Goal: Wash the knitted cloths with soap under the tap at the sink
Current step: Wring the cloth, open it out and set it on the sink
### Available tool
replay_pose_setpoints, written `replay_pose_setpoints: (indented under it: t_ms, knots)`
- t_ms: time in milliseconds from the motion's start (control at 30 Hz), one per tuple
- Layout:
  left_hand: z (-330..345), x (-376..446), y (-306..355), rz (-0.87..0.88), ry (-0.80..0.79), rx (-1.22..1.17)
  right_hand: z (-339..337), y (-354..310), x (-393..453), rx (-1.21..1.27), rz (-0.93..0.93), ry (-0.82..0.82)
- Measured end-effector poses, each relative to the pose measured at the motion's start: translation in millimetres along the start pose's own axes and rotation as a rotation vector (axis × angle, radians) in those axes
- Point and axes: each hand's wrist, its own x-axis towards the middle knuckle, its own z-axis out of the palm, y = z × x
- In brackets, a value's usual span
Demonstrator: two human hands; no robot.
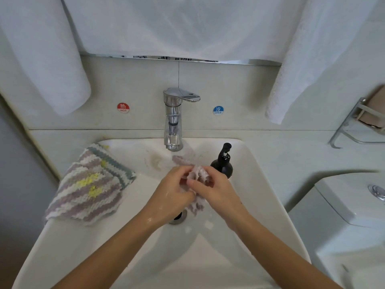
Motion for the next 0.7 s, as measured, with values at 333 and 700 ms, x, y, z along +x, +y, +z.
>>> replay_pose_setpoints:
  t_ms: [333, 700]
  knots:
    - [7, -2, 10, 0.136, -0.011, -0.048, -35, -9, -11, 0.060, -0.039, 0.185]
    - [49, 6, 39, -0.072, -0.063, -0.396, -130, -21, -37, -0.210, -0.089, 0.083]
